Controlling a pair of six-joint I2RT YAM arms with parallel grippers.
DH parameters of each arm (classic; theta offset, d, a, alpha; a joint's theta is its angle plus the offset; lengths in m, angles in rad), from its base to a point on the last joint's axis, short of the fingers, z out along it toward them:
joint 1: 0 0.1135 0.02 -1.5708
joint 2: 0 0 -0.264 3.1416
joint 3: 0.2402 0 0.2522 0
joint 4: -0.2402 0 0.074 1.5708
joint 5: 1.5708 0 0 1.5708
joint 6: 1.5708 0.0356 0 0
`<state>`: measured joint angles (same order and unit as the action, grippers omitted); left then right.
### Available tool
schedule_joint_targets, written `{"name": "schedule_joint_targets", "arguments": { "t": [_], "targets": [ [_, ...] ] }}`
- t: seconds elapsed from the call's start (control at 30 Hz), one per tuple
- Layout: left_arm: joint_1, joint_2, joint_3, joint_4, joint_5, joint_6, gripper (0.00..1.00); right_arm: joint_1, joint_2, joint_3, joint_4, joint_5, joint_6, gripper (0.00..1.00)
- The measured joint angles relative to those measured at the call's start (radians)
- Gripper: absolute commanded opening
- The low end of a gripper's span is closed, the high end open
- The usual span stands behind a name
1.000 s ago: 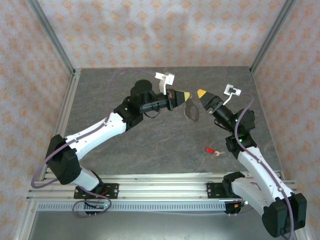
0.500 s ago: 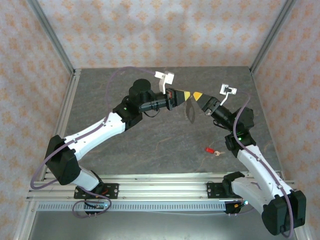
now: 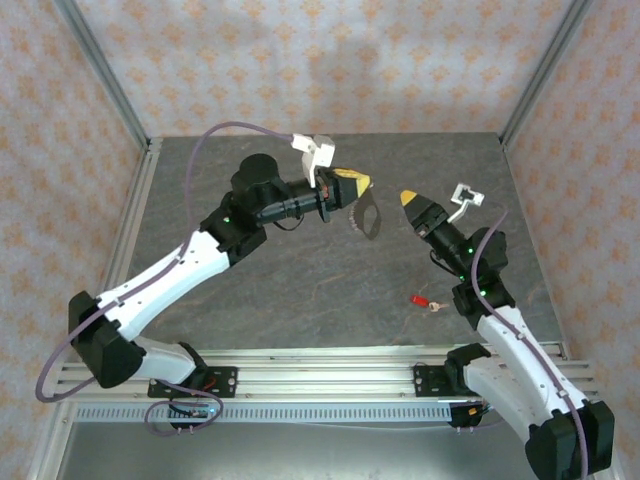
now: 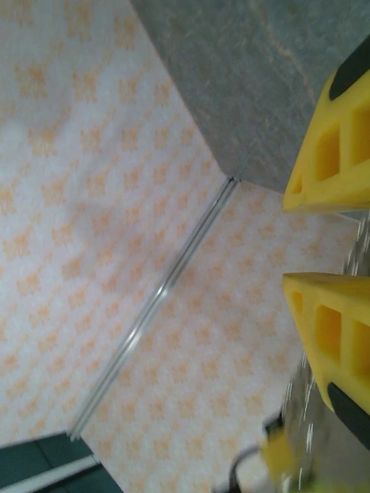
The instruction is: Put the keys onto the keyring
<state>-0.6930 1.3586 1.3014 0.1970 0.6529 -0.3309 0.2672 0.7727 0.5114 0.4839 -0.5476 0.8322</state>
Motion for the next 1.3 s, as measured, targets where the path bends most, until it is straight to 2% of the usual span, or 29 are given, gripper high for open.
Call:
{"name": "schedule_joint_targets", "arguments": {
  "t": [0.6, 0.83, 1.3],
  "targets": [
    [0.0, -0.03, 0.145, -0.21, 0.0, 0.352, 0.0, 0.0, -0.015, -0.103, -0.049, 0.064, 0.013, 0.24],
    [0.0, -0.027, 0.164, -0.264, 0.001, 0.41, 0.0, 0.0, -0.014, -0.103, -0.051, 0.07, 0.013, 0.24],
    [0.0, -0.027, 0.177, -0.286, 0.01, 0.417, 0.0, 0.0, -0.014, -0.103, -0.051, 0.073, 0.012, 0.24]
  ]
}}
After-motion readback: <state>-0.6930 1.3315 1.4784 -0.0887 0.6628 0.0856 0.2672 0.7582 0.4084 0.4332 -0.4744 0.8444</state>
